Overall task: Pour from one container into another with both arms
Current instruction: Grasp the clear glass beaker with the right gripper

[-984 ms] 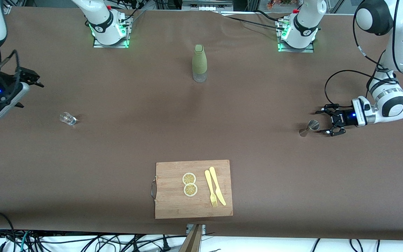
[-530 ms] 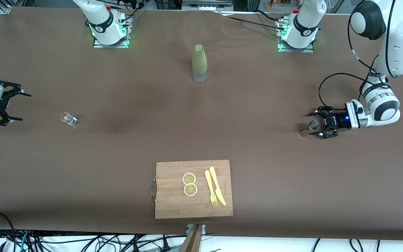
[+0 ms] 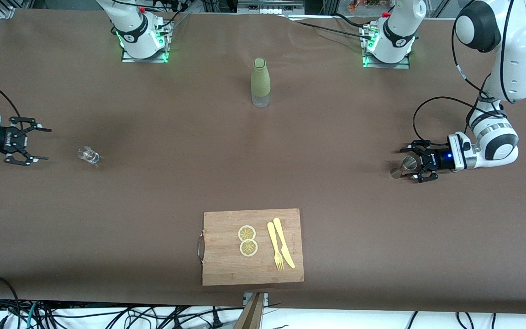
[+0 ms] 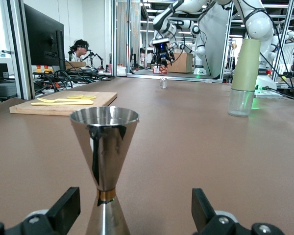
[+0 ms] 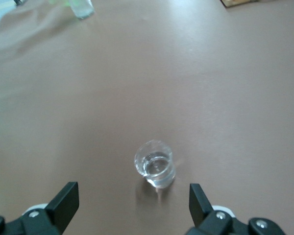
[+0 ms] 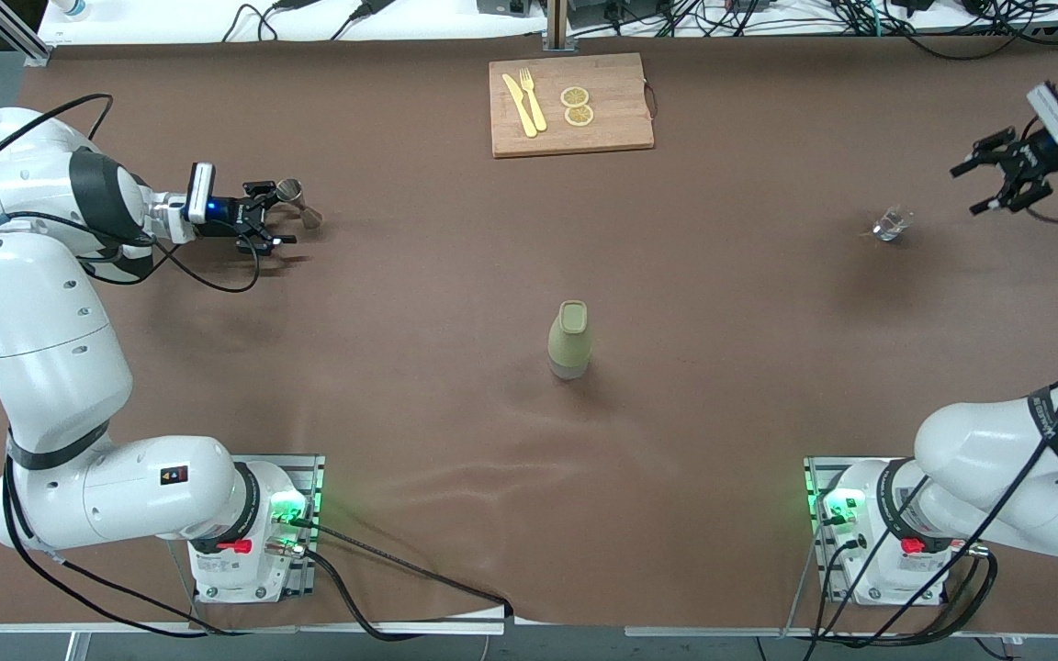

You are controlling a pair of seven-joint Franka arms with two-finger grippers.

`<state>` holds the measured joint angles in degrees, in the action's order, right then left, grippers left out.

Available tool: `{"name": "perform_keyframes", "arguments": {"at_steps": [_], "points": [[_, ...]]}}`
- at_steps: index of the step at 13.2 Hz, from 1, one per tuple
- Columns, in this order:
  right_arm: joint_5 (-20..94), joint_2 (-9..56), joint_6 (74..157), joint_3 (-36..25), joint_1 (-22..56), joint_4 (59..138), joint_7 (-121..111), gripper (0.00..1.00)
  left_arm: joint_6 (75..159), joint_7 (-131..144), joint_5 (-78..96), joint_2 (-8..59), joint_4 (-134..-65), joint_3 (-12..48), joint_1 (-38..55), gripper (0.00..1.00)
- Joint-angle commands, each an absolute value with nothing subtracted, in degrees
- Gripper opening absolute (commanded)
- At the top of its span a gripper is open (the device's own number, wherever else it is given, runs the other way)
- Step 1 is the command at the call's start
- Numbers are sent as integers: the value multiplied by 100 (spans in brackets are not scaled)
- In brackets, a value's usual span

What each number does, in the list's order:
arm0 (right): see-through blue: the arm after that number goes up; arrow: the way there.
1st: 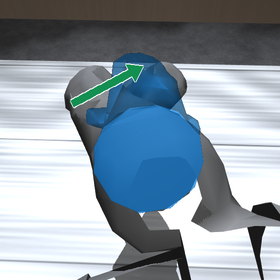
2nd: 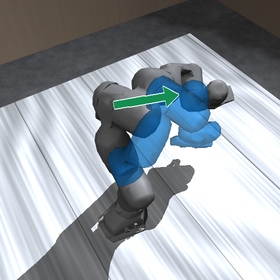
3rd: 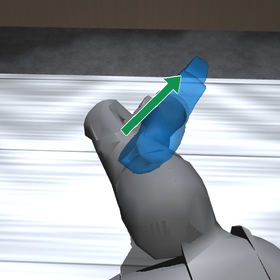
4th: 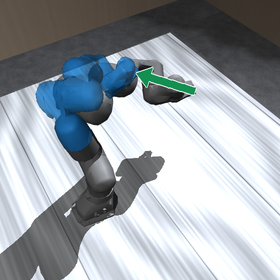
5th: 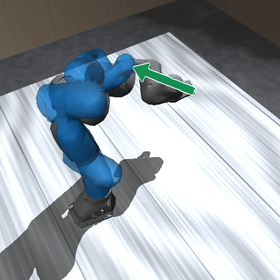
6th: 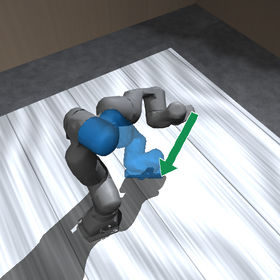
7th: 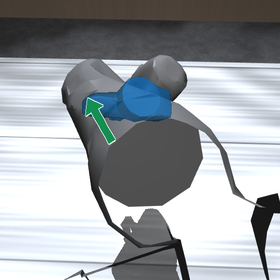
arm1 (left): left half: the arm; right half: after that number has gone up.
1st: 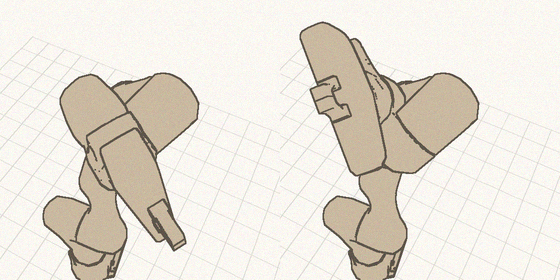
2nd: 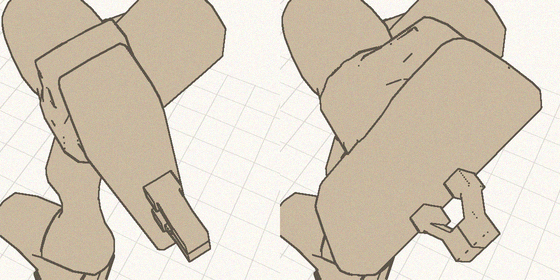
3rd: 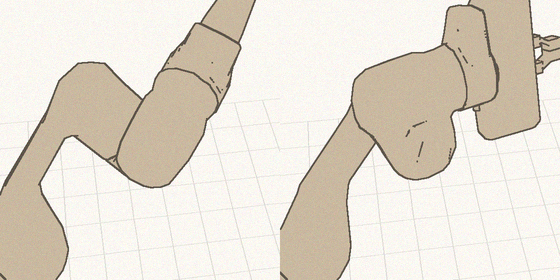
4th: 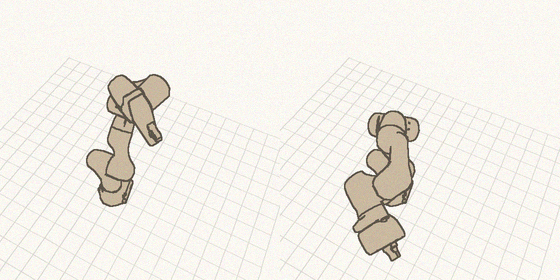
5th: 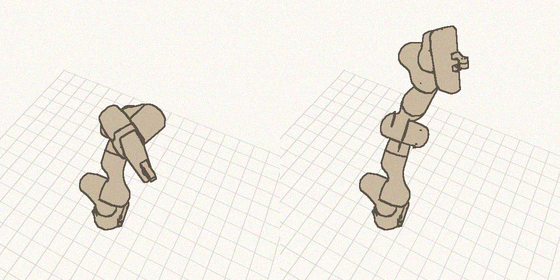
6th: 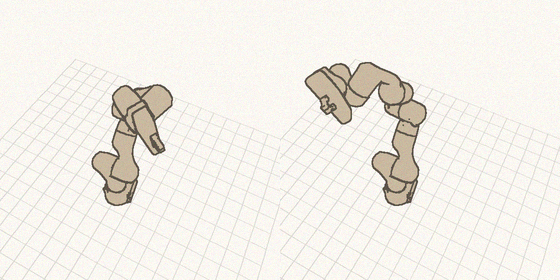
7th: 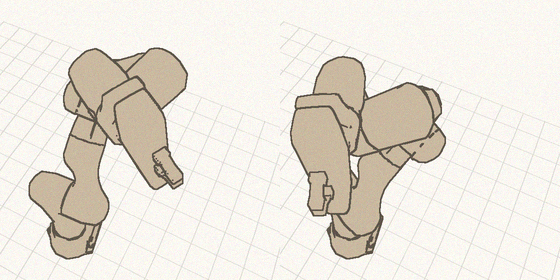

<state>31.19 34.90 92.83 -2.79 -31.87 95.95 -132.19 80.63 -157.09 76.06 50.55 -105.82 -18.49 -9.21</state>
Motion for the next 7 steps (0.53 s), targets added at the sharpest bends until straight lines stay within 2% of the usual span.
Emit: {"name": "perform_keyframes", "arguments": {"at_steps": [1,6,7], "points": [[3453,4111,8869,-202,-3401,9195,-13815,100,7937,-16471,7770,5203,-10538,-1872,-879,100],[3709,5043,8692,-167,-3445,8544,-14159,100,7919,-16471,7787,5247,-10503,-1863,-861,99],[3831,5149,8692,-158,-3445,8534,-14203,100,7919,-16471,7839,5247,-10503,-1863,-853,96]]}}
